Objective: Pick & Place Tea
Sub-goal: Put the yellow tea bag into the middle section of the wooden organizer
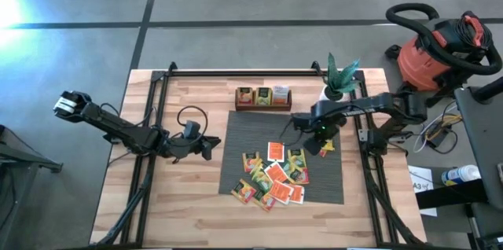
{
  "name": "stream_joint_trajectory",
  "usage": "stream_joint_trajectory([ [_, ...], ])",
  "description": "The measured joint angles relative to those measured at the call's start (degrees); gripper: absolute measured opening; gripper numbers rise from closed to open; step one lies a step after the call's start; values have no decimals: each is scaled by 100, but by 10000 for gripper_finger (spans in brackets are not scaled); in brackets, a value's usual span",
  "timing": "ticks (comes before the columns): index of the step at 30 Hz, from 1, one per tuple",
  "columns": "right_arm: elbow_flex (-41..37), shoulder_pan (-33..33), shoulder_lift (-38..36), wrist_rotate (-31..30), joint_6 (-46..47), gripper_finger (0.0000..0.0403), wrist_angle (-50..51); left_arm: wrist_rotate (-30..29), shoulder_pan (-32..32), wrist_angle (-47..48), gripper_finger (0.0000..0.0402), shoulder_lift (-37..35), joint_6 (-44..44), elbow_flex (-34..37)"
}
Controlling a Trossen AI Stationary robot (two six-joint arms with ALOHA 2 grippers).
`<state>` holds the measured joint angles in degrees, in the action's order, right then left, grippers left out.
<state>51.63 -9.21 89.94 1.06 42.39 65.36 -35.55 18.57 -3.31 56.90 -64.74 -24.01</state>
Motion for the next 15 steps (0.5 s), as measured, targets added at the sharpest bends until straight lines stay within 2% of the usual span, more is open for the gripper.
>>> stream_joint_trajectory([
  [4,-239,87,-221,-13,289,137,-143,0,0,-2,84,0,3,0],
  [10,-439,463,-386,-65,-102,155,-504,7,0,-4,84,0,-25,0],
  [15,-615,1181,-569,-926,-303,170,-588,63,0,-2,84,0,-176,0],
])
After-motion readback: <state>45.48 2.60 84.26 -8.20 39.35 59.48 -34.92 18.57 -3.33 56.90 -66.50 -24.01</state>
